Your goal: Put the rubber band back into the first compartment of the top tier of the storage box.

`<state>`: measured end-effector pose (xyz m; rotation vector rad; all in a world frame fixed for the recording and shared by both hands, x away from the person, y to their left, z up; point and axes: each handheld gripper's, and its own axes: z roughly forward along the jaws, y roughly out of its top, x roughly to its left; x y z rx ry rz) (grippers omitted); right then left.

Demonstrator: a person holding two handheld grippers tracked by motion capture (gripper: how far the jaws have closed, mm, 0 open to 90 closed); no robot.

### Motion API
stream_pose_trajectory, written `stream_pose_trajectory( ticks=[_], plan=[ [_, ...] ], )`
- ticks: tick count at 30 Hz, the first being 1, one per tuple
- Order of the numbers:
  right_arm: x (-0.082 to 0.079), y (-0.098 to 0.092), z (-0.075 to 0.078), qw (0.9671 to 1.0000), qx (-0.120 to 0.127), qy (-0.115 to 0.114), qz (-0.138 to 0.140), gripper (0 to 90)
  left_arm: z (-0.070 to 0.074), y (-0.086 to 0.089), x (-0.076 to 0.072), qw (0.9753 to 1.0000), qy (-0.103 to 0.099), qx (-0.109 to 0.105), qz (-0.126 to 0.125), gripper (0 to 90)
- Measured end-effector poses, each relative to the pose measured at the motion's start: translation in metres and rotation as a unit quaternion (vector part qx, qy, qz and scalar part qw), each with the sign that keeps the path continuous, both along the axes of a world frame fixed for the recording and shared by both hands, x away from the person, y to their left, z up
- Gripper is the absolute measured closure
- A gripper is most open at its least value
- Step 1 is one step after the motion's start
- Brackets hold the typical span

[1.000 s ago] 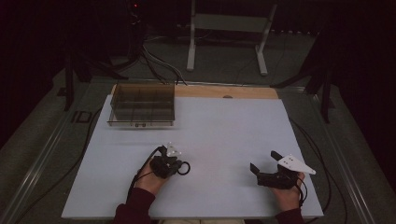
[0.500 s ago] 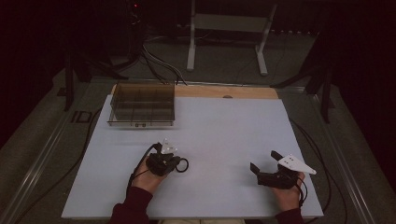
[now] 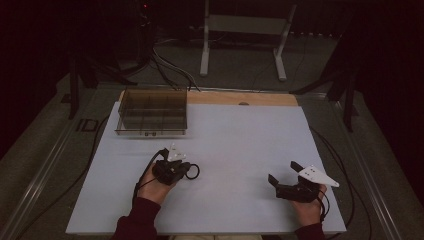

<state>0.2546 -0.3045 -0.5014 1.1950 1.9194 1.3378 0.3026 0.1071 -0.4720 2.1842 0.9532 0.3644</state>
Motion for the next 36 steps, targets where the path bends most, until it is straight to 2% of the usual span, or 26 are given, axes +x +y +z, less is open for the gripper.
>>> stream_pose_trajectory(
  ticks=[15,36],
  plan=[
    [-0.001,-0.001,0.000,1.0000,0.002,-0.002,-0.001,0.1,0.036,0.017,0.008,0.9990,-0.038,-0.011,0.022,88.6],
    [-0.001,0.000,0.001,1.0000,0.004,-0.004,-0.002,0.1,0.064,0.041,0.021,0.9965,-0.063,-0.016,0.054,88.6]
  ],
)
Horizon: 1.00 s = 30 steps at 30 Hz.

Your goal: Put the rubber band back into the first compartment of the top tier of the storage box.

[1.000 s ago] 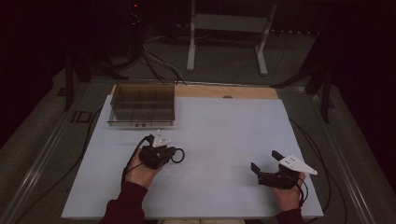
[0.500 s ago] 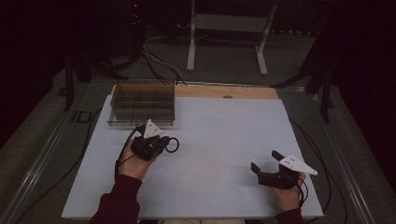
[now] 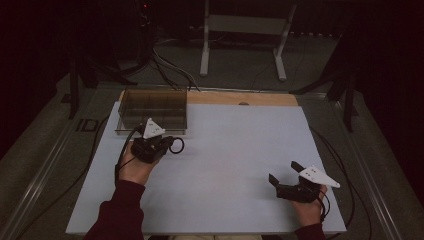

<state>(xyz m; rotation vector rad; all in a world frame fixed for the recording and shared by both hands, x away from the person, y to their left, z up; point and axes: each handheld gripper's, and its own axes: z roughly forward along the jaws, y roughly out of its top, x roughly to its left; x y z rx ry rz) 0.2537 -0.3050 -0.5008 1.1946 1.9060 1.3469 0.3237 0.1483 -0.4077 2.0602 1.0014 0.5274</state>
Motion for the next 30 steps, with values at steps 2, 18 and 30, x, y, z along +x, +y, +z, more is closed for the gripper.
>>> stream_pose_trajectory(
  ticks=[2,18,30],
  plan=[
    [0.000,0.000,0.000,1.0000,-0.001,0.000,0.000,0.1,0.002,0.002,0.001,1.0000,-0.002,0.002,0.002,88.6],
    [0.000,0.001,0.000,1.0000,-0.002,0.002,0.003,0.1,0.011,0.019,0.014,0.9997,-0.006,-0.001,0.023,88.6],
    [0.000,0.001,-0.001,1.0000,-0.003,0.004,0.003,0.1,0.016,0.031,0.023,0.9997,-0.008,-0.002,0.023,88.6]
  ],
)
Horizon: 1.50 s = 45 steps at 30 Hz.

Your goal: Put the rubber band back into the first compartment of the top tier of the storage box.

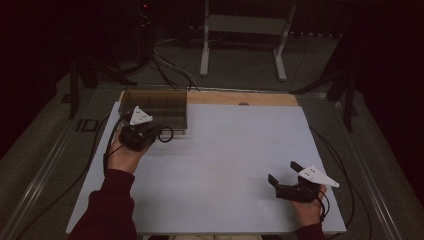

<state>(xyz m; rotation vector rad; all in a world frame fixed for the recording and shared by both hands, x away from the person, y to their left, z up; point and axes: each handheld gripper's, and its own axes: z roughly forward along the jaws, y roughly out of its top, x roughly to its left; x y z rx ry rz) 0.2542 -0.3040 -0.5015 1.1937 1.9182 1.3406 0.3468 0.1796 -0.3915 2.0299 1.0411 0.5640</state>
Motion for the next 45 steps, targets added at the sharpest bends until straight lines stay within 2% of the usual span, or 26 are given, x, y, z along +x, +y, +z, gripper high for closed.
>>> stream_pose_trajectory(
  ticks=[15,45],
  plan=[
    [0.000,0.001,0.000,1.0000,0.000,0.001,0.001,0.1,0.004,0.019,0.012,0.9998,-0.005,0.006,0.018,88.5],
    [0.001,0.001,0.000,1.0000,0.000,0.001,0.002,0.1,0.009,0.037,0.032,0.9982,-0.012,0.017,0.057,88.4]
  ],
)
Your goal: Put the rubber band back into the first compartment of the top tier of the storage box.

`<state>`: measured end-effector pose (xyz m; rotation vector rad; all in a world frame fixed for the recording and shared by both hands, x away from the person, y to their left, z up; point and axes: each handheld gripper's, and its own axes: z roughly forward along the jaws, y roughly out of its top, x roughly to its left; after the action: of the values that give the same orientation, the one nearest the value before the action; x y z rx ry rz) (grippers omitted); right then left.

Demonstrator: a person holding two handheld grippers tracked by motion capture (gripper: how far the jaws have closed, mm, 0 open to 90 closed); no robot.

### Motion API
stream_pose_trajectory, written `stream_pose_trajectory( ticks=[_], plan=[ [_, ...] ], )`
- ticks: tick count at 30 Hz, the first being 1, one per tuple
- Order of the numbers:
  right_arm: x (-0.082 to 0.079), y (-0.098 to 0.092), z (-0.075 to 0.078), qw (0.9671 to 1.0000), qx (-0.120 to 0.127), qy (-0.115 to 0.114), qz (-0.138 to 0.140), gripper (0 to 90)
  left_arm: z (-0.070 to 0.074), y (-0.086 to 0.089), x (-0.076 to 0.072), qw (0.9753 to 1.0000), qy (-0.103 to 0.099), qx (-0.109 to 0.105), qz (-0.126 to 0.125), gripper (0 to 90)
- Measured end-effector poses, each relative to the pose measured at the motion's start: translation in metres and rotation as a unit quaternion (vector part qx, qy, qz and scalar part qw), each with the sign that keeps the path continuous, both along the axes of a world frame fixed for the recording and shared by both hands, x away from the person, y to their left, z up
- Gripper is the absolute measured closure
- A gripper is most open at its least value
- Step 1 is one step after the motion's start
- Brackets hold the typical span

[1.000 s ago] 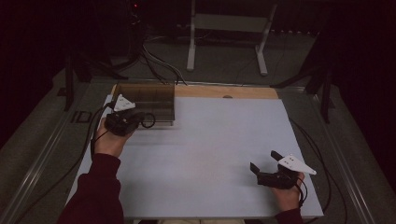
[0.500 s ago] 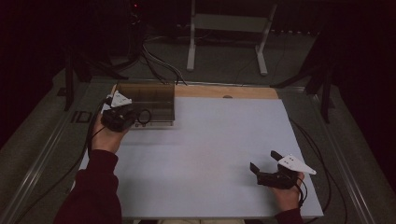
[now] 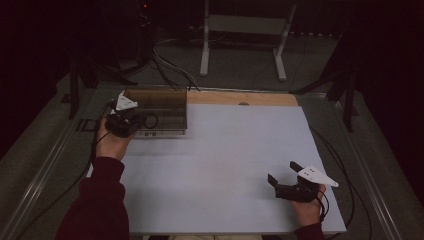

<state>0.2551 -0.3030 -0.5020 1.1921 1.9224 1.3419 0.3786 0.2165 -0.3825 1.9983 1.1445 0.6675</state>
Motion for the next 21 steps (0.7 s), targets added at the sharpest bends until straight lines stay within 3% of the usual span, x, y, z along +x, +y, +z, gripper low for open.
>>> stream_pose_trajectory(
  ticks=[21],
  plan=[
    [0.000,0.000,0.000,1.0000,-0.003,0.000,-0.001,0.1,-0.004,0.010,0.019,0.9991,0.013,0.006,0.039,88.4]
  ],
)
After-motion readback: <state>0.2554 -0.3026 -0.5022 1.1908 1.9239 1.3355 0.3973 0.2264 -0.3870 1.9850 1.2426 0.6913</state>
